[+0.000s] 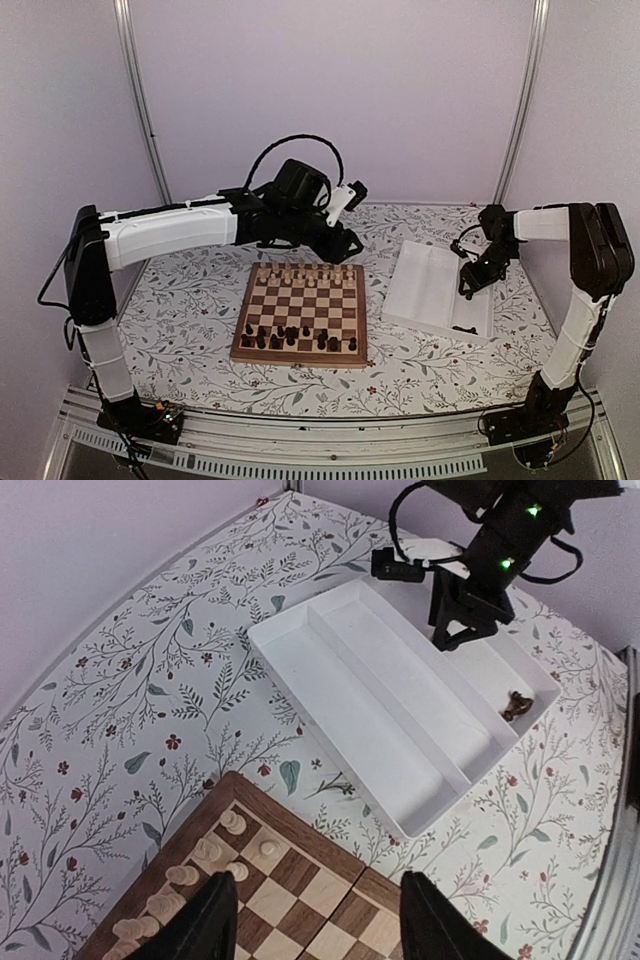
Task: Set up the chess pieces on the board
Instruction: Pick up the chess piece from the storage box.
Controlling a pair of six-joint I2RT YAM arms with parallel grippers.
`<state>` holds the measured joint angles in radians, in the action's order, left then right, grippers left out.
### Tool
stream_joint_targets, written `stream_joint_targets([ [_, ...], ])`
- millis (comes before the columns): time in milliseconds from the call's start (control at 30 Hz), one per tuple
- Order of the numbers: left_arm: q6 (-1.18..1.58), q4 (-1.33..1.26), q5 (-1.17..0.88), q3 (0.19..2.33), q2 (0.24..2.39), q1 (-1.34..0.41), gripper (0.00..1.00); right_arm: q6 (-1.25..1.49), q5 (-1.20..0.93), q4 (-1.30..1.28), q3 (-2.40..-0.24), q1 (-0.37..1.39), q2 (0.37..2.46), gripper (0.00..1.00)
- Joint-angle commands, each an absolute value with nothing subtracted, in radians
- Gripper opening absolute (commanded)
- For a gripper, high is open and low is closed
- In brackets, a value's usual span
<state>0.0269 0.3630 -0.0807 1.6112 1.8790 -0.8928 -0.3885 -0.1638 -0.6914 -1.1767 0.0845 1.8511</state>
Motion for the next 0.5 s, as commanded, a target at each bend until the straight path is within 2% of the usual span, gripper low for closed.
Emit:
stream_joint_targets([
  [0,0.020,0.370,-0.100,1.640,1.901,-0.896,0.57,-0.361,-0.152,-0.689,-1.215,0.080,1.890,0.43],
  [233,0.012,0.370,-0.102,1.641,1.907,-0.896,0.57,-0.366,-0.076,-0.676,-1.165,0.080,1.877,0.43],
  [467,0.002,0.367,-0.111,1.644,1.918,-0.896,0.58,-0.375,-0.018,-0.669,-1.102,0.078,1.813,0.50],
])
